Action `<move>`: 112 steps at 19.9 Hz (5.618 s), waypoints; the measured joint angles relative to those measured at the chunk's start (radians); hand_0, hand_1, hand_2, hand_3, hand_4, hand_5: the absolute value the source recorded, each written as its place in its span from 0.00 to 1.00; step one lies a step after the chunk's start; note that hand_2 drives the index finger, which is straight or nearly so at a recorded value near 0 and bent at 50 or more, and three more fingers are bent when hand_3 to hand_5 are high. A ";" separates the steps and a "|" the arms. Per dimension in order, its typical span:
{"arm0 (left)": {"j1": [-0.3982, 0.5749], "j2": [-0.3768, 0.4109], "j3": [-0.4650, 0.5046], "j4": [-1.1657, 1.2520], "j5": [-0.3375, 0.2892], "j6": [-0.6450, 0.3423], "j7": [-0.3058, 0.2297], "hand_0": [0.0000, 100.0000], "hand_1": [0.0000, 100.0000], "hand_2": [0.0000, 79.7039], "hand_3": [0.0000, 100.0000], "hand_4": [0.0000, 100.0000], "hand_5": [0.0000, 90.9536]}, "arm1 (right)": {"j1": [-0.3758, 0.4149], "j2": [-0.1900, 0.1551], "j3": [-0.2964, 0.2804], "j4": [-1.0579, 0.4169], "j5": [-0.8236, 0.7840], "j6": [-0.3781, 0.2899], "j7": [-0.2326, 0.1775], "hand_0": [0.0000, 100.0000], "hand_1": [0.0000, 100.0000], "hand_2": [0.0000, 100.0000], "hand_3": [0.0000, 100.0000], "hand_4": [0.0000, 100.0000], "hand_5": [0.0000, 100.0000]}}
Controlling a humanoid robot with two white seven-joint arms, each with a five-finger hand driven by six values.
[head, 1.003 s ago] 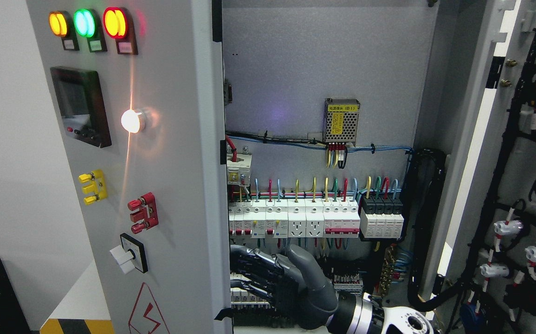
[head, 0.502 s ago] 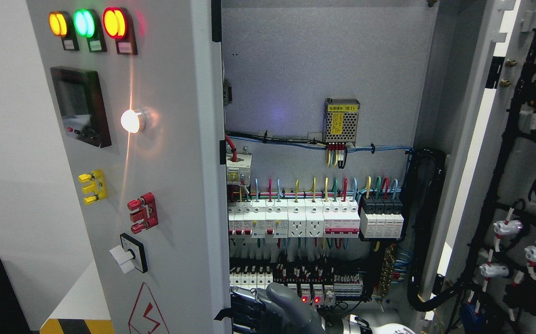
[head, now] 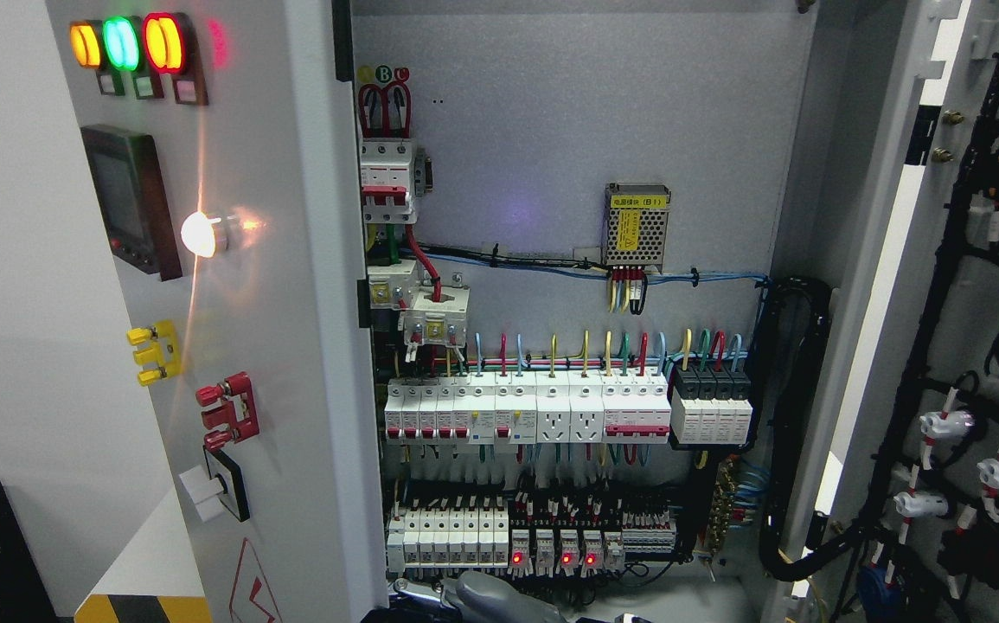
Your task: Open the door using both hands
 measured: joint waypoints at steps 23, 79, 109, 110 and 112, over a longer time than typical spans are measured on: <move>0.000 0.000 0.000 0.000 0.000 0.000 0.000 0.00 0.00 0.00 0.00 0.00 0.00 | -0.019 0.108 0.090 0.032 0.033 0.001 -0.007 0.00 0.00 0.00 0.00 0.00 0.00; 0.000 0.000 0.000 0.000 0.000 0.000 0.000 0.00 0.00 0.00 0.00 0.00 0.00 | -0.056 0.176 0.087 0.142 0.170 -0.010 -0.072 0.00 0.00 0.00 0.00 0.00 0.00; 0.000 0.000 0.000 0.000 0.000 0.000 0.000 0.00 0.00 0.00 0.00 0.00 0.00 | 0.473 0.079 -0.258 -0.198 0.165 -0.275 -0.361 0.00 0.00 0.00 0.00 0.00 0.00; 0.000 0.000 0.000 0.000 0.000 0.000 0.000 0.00 0.00 0.00 0.00 0.00 0.00 | 0.484 0.077 -0.267 -0.207 0.165 -0.277 -0.361 0.00 0.00 0.00 0.00 0.00 0.00; 0.000 0.000 0.000 0.000 0.000 0.000 0.000 0.00 0.00 0.00 0.00 0.00 0.00 | 0.514 0.073 -0.288 -0.227 0.165 -0.279 -0.361 0.00 0.00 0.00 0.00 0.00 0.00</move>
